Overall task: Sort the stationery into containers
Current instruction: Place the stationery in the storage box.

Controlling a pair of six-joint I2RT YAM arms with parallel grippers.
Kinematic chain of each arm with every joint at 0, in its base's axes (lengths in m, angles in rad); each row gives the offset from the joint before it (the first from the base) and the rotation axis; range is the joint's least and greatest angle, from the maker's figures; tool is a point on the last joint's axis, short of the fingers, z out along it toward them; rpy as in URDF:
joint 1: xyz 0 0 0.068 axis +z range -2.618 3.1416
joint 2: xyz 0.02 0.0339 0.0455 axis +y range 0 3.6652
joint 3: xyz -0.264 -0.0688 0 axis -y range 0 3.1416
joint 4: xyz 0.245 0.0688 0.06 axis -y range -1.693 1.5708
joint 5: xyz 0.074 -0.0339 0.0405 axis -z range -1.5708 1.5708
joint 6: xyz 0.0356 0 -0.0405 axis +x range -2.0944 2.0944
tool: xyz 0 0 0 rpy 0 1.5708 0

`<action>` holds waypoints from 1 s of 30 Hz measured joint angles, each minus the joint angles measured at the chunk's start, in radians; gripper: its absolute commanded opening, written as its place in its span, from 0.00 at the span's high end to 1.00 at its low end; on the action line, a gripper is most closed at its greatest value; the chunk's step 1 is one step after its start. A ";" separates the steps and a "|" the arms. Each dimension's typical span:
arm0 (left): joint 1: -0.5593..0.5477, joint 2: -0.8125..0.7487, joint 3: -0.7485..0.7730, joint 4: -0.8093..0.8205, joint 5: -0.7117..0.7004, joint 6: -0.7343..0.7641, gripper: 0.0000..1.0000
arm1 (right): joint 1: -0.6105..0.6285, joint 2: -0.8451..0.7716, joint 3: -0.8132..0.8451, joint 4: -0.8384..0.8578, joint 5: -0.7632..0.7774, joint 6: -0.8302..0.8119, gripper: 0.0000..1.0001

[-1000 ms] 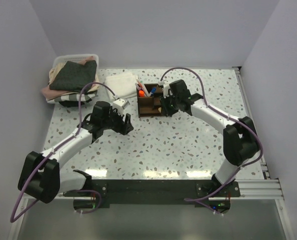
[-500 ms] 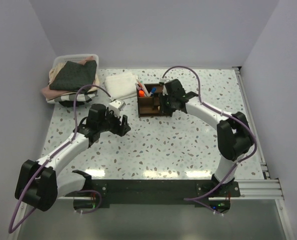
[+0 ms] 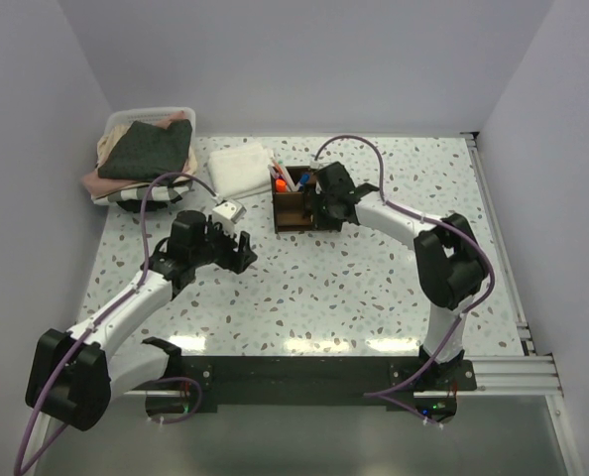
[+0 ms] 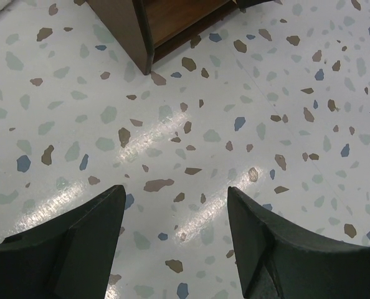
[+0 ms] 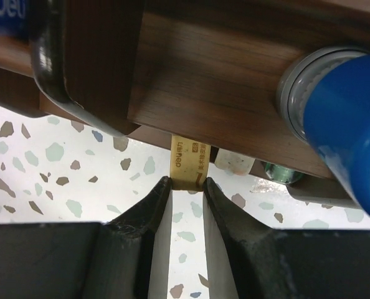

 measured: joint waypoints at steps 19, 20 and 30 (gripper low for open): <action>0.005 -0.006 -0.015 0.004 0.001 0.000 0.28 | 0.037 0.097 0.123 0.005 0.115 0.018 0.54; 0.005 -0.006 -0.015 0.004 0.001 0.000 0.28 | 0.038 0.097 0.123 0.005 0.121 0.020 0.53; 0.005 -0.006 -0.017 0.004 0.002 0.000 0.28 | 0.059 0.069 0.112 0.002 0.150 0.022 0.52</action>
